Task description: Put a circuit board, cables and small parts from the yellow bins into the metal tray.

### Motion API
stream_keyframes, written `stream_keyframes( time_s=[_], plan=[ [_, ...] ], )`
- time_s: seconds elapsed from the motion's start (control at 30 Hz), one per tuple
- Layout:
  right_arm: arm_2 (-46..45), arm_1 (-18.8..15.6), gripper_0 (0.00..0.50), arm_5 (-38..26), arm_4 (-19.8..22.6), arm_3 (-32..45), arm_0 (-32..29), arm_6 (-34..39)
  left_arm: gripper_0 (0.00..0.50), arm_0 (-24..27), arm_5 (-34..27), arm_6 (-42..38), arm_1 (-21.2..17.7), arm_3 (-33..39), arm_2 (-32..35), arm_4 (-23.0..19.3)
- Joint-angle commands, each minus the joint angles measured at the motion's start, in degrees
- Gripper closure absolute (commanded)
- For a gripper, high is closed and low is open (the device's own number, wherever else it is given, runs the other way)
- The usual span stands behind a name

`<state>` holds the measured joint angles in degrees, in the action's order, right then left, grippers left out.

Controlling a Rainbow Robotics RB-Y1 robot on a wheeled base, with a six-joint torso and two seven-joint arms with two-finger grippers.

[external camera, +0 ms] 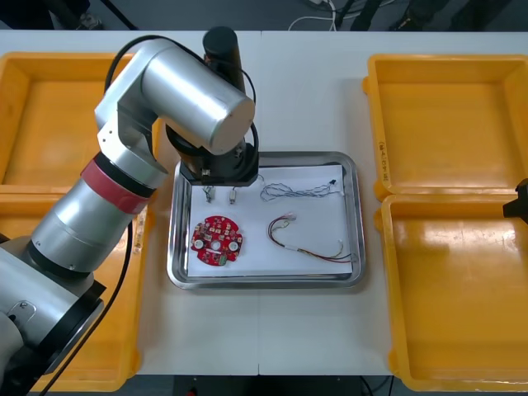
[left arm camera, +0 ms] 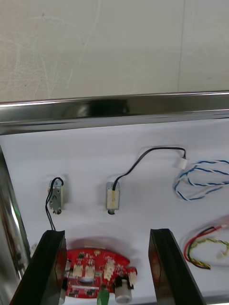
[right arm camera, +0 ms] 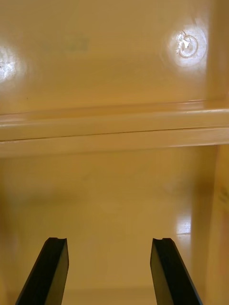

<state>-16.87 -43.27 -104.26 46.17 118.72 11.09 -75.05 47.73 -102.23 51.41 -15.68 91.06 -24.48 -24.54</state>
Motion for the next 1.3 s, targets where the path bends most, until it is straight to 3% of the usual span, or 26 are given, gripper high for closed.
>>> stream_keyframes(
  time_s=[0.03,0.17,0.53,1.0,1.3],
  plan=[
    [-1.5,-0.59,0.0,0.99,-0.99,0.38,-0.28,-2.2,0.0,1.84,-4.3,3.79,-1.37,6.5,5.41,-3.05],
    [-1.32,-0.59,0.0,0.99,-1.43,0.29,-0.28,-2.64,0.0,1.84,-7.77,7.21,-3.04,9.48,9.19,-5.16],
    [-1.15,0.38,0.0,0.91,-0.99,-0.24,-0.37,-2.29,0.0,1.32,-7.77,18.02,-11.12,14.76,21.05,-13.34],
    [-1.06,1.87,0.0,0.47,-2.57,-0.24,-0.37,-2.38,0.0,-9.67,-7.77,21.89,-24.75,23.11,29.84,-23.71],
    [-1.06,1.87,0.0,-0.68,-2.4,-0.24,-0.37,-2.11,0.0,-17.49,-7.77,29.98,-28.79,25.13,37.57,-23.18]
  ],
)
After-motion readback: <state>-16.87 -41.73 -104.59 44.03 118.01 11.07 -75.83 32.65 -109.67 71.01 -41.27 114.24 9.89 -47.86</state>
